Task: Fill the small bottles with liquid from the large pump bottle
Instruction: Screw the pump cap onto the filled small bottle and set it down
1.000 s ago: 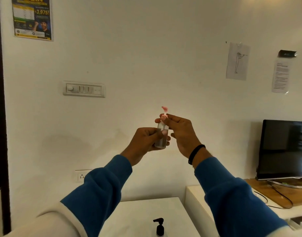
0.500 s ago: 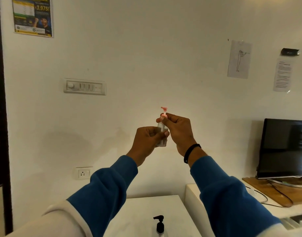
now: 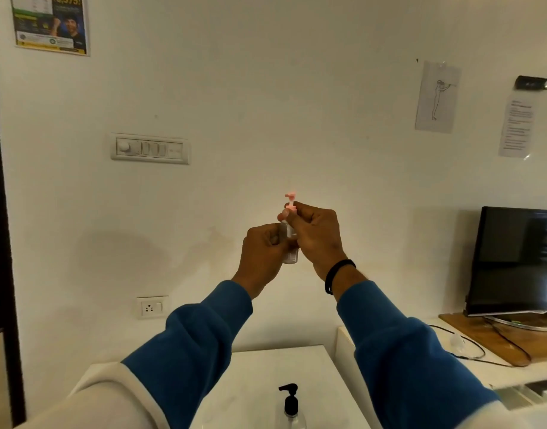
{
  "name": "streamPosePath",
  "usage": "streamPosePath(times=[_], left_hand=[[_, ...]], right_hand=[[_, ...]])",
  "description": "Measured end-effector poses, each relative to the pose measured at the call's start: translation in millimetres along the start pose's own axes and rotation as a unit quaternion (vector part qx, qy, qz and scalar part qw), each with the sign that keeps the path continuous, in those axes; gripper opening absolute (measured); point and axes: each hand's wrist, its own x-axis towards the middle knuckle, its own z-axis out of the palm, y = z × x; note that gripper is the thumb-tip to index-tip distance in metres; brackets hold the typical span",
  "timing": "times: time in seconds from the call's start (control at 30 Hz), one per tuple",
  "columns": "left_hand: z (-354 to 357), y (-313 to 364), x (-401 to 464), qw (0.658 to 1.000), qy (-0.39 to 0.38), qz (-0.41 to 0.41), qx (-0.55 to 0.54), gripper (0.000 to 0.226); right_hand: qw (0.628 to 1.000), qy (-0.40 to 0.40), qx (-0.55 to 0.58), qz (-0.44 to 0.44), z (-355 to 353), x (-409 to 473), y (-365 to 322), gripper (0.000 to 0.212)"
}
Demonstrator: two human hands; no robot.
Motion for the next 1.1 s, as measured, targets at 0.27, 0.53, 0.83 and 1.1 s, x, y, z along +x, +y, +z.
streamPosePath(times=[0.27,0.53,0.83,1.1], left_hand=[[-1,-24,-3,0.999,0.03,-0.03,-0.003,0.021],[-5,-77,-10,0.997,0.039,-0.06,0.041,0.021],[-12,-166,-46,0.983,0.077,-0.106,0.131,0.01],[-9,-267,-103,0.97,0.076,-0.204,0.108,0.014]], right_hand=[[1.0,-0.011,-0.012,-0.012,18,-3,23,0.015],[0.999,0.005,-0.044,0.029,44,-18,69,0.017],[0.99,-0.03,-0.066,0.123,93,-62,152,0.02],[0.973,-0.04,-0.068,0.215,139,-127,238,0.02]])
